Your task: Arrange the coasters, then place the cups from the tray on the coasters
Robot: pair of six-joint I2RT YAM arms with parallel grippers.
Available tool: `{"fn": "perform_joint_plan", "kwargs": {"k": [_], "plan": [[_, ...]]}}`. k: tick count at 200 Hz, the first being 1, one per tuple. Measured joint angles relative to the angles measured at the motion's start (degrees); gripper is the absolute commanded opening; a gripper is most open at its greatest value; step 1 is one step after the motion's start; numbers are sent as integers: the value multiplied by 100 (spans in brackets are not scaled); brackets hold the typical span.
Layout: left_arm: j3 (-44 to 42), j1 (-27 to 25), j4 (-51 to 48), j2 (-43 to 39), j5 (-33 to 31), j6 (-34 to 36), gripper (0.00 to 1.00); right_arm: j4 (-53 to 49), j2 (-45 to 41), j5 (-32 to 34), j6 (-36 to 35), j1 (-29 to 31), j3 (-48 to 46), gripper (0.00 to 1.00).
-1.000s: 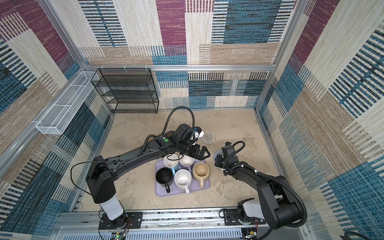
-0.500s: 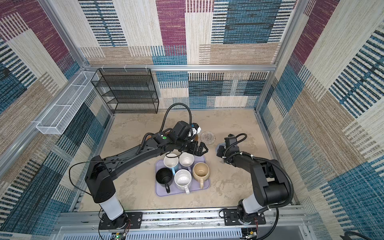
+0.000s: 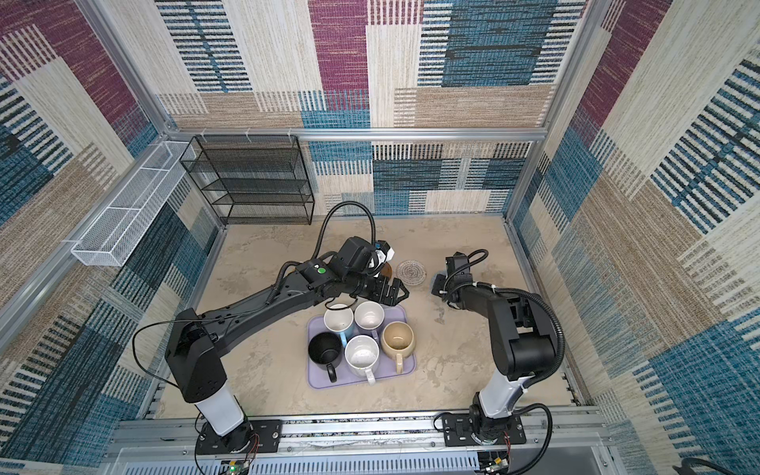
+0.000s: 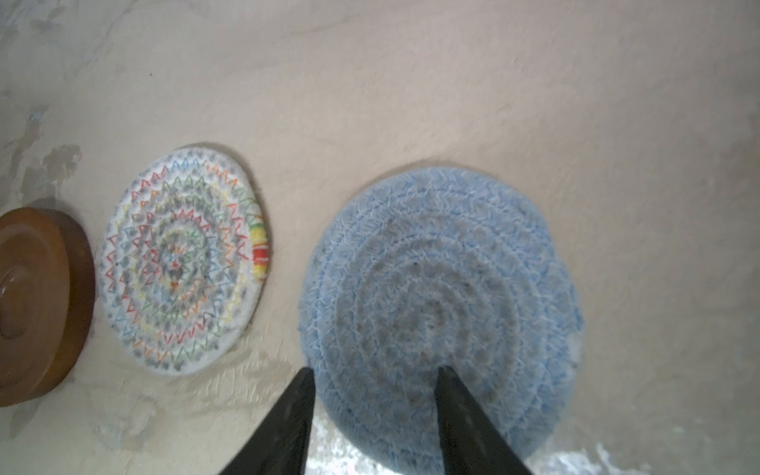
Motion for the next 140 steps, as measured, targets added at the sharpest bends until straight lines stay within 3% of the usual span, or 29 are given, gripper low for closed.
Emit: {"fn": "perform_joint_plan", "kwargs": {"k": [140], "plan": [[-160, 160, 2, -160, -146, -4, 100, -754, 354, -214, -400, -22, 946, 56]]}}
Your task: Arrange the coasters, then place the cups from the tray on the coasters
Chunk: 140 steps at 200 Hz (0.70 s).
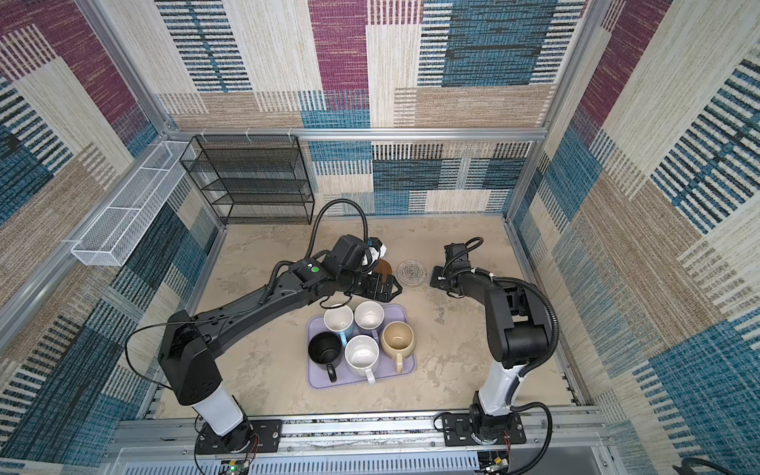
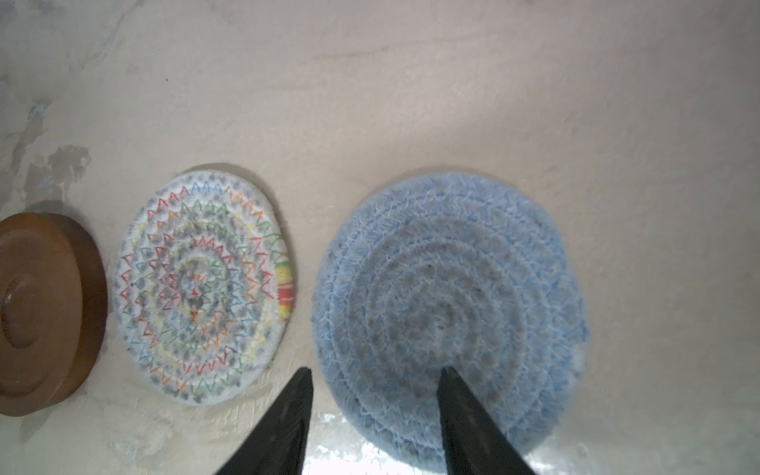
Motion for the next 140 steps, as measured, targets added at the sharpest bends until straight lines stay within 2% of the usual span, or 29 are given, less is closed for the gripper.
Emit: {"fn": "perform_joint_plan", "kwargs": {"k": [17, 34, 47, 103, 140], "plan": [[0, 7, 0, -4, -4, -4, 100, -133, -162, 0, -59, 0, 61, 63], [0, 13, 0, -55, -17, -15, 100, -197, -378, -24, -125, 0, 131, 83], [-11, 15, 2, -140, -28, -15, 100, -205, -570, -94, -219, 9, 140, 90], [-597, 50, 149, -979, -407, -63, 100, -223, -2011, -278, -278, 11, -278, 100], [-1211, 85, 232, -1794, -669, -81, 100, -181, -3169, -887, -256, 111, -699, 100]]}}
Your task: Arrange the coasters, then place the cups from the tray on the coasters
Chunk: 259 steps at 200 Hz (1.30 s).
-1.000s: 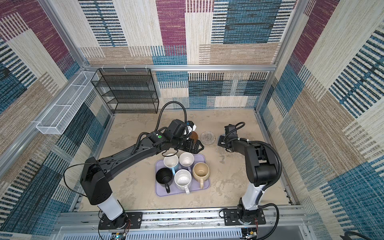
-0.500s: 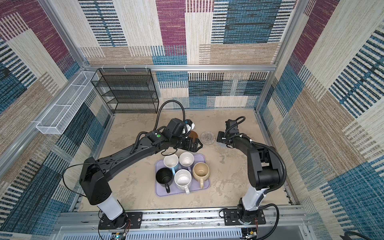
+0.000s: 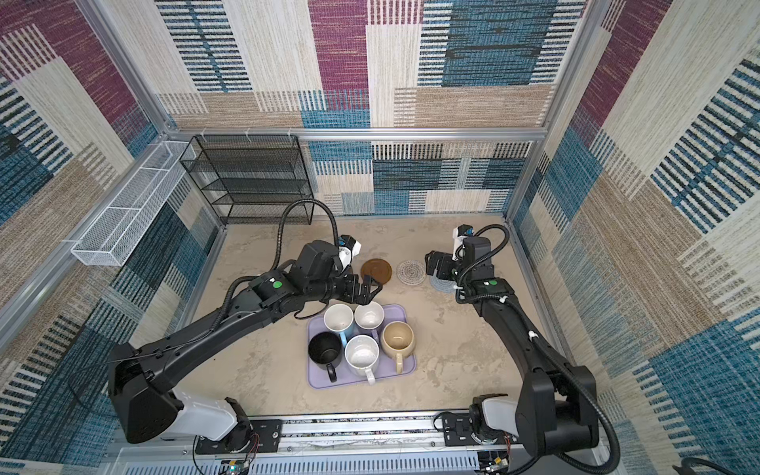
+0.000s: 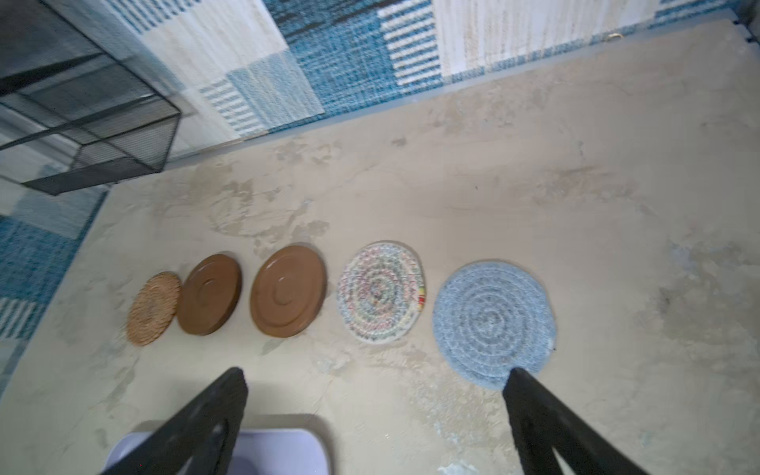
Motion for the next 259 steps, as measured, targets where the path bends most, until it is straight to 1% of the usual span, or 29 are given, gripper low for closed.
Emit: {"fn": "perform_joint_plan", "kwargs": {"k": [21, 38, 48, 59, 68, 78, 89, 98, 110, 130, 140, 153, 186, 215, 259], "plan": [[-365, 109, 48, -518, -264, -61, 100, 66, -457, -369, 72, 22, -330, 100], [-743, 328, 192, -870, -380, -273, 100, 70, -570, -426, 216, 22, -459, 100], [-997, 518, 315, -1021, -249, -426, 91, 96, -590, -472, 319, 22, -492, 100], [-1314, 739, 431, -1174, -96, -638, 88, 157, -584, -645, 369, 17, -531, 100], [-1482, 837, 400, -1259, -111, -822, 88, 205, -549, -881, 367, 11, -568, 99], [-1513, 861, 249, -1303, -98, -962, 88, 295, -487, -1198, 367, 11, -627, 99], [-1421, 813, -26, -1320, -114, -1073, 83, 348, -422, -1521, 367, 37, -686, 99], [-1272, 713, -302, -1298, -243, -1113, 81, 343, -374, -1663, 365, 116, -697, 97], [-1069, 494, -673, -1231, -472, -1161, 81, 319, -332, -1657, 350, 337, -680, 97], [-682, 160, -1392, -1034, -643, -1290, 81, 184, -313, -1298, 214, 1019, -566, 96], [-529, 98, -1725, -946, -713, -1419, 77, 173, -326, -1204, 138, 1305, -538, 96], [-374, 57, -2094, -828, -743, -1685, 75, 133, -396, -1040, 103, 1523, -531, 95], [-133, -44, -2732, -413, -664, -2378, 68, 192, -660, -796, 37, 1637, -640, 95], [-20, -232, -2914, -37, -529, -2844, 66, 210, -756, -660, 37, 1639, -817, 94], [201, -533, -2975, 553, -546, -3209, 57, 426, -940, -719, 37, 1639, -1034, 94]]}}
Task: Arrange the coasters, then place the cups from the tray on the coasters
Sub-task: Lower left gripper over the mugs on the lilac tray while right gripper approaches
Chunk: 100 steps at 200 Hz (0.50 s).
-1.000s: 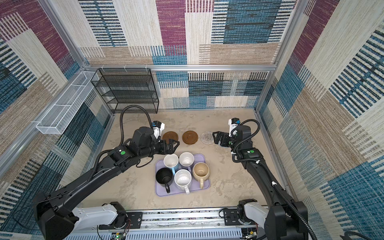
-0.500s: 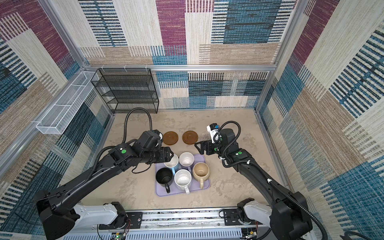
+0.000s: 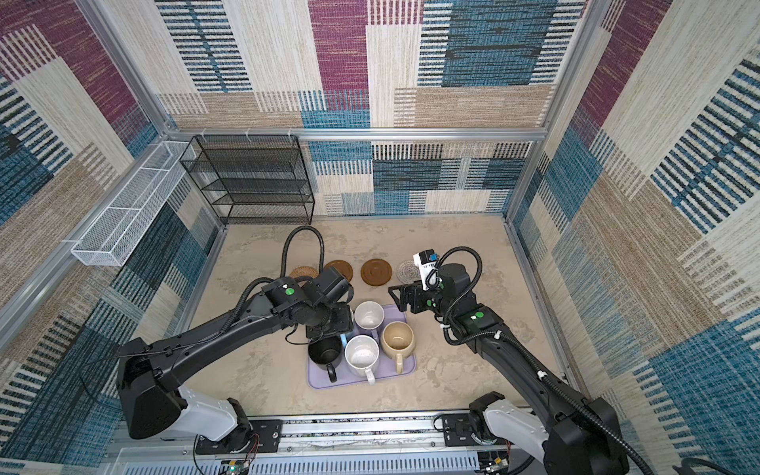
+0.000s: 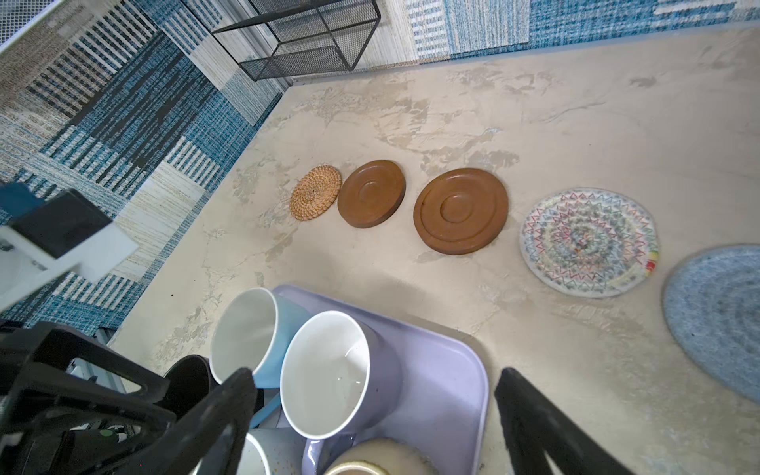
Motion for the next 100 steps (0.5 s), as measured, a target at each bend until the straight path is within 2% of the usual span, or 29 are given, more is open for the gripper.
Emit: {"fn": "perform_joint_plan", "kwargs": {"k": [35, 54, 61, 100], "plan": [[55, -70, -11, 240, -92, -149, 52, 26, -11, -59, 0, 0, -42, 94], [55, -81, -17, 315, -160, -199, 52, 37, -37, -131, 2, 0, -57, 95], [52, -92, -24, 339, -181, -219, 51, 48, -42, -157, 0, 0, -57, 100], [52, -90, -26, 411, -321, -289, 49, 79, 44, -400, -15, 0, -59, 100]]}}
